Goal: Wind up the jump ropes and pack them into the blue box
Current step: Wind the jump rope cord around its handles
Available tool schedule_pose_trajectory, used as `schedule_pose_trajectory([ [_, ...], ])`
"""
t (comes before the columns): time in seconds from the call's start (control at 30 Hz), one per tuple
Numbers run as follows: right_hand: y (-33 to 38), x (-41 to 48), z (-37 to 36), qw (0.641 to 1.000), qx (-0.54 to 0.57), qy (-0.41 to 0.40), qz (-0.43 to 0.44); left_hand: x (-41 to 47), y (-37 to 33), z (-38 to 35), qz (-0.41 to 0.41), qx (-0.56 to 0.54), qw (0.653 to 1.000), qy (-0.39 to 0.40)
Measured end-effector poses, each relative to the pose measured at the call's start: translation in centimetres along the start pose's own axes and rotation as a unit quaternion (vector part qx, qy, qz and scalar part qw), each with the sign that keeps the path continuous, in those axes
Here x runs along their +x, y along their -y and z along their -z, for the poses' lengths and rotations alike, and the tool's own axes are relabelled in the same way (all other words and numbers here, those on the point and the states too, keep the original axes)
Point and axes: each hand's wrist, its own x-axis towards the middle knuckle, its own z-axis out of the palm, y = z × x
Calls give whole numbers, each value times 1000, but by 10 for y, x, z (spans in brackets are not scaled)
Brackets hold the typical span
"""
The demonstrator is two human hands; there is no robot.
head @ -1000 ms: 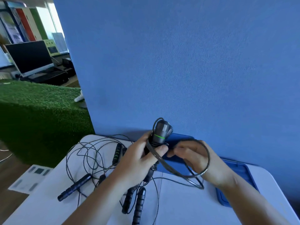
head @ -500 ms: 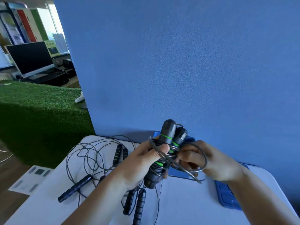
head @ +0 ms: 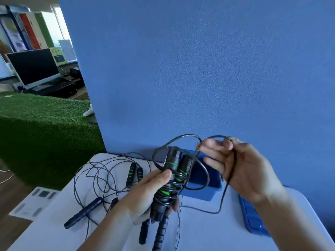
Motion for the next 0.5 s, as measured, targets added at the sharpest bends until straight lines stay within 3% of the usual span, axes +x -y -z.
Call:
schedule_pose_trajectory([
  [0.1,0,0,0,999,47,-15,7,2,1,-4,-4,-25,1000,-7],
  [0.3,-13,0,24,978,147,147,-30,14,5,-11,-45,-81,995,-38],
  [0.37,-18,-6,28,988,65,142,-21,15,4,-9,-62,-83,993,-56],
  [0.4,-20,-11,31,992,-28,119,-20,16,2,-9,-72,-83,992,-66],
  [0.5,-20,-25,39,959,-269,81,-36,15,-5,-8,-92,-64,989,-97],
])
